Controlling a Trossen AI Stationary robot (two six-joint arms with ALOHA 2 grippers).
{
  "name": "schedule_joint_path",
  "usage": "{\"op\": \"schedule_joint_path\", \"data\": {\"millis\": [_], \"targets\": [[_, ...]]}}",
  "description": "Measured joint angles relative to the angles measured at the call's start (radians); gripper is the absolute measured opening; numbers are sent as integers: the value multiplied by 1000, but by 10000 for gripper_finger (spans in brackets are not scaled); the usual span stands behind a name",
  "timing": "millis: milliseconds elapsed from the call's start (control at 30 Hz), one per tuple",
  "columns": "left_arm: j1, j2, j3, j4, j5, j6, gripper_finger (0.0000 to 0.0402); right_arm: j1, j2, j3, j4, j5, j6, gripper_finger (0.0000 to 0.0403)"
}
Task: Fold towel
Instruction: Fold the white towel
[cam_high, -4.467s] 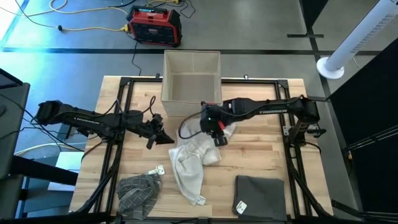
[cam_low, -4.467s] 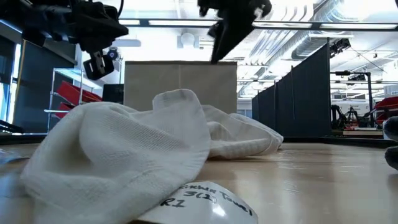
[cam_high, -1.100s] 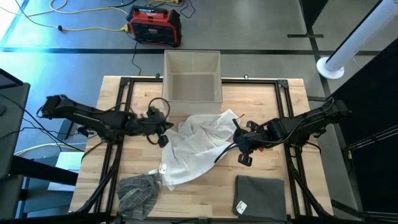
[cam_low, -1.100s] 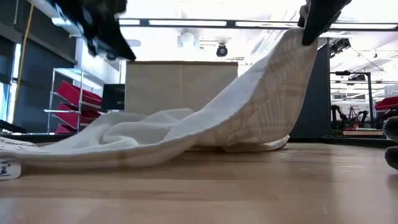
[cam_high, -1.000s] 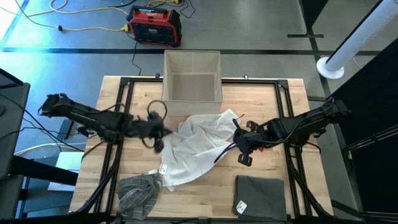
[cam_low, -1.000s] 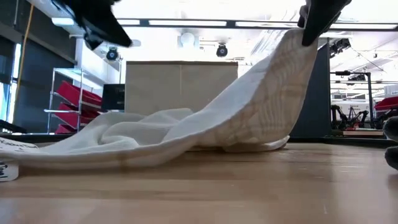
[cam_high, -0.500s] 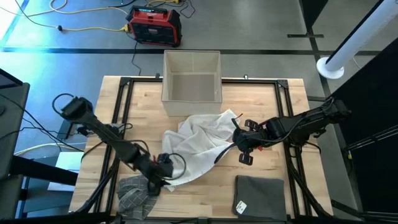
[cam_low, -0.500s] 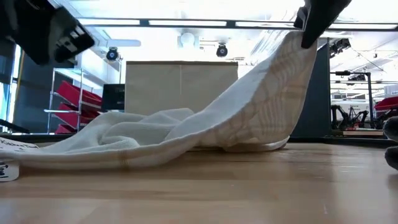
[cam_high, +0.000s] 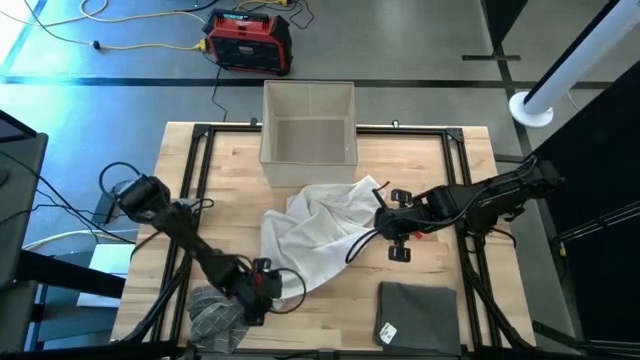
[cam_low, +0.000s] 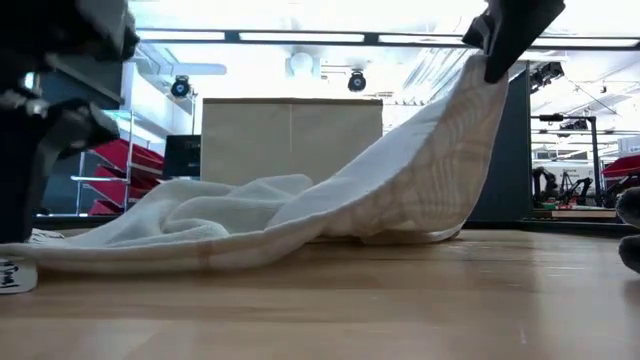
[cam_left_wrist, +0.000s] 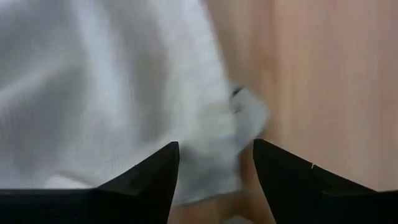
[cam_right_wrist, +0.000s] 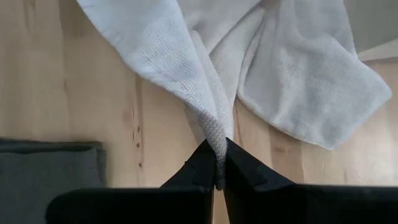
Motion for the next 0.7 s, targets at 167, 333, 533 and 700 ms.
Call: {"op": "schedule_joint_path", "data": {"millis": [167,333,533,700], "targets": [[2,49,5,13,-43,-14,200,0,0,0,-18,-3,-25,2],[25,69,9,-43,-13,-78,154,0,0,0,-18,-3,-23,2],[79,-13,-1,-174,64,-92,13,0,-2,0,-10,-6,5,2],[145,-228,17,-364,35,-90,6,-5,-58,4,43,7,25,2]]}}
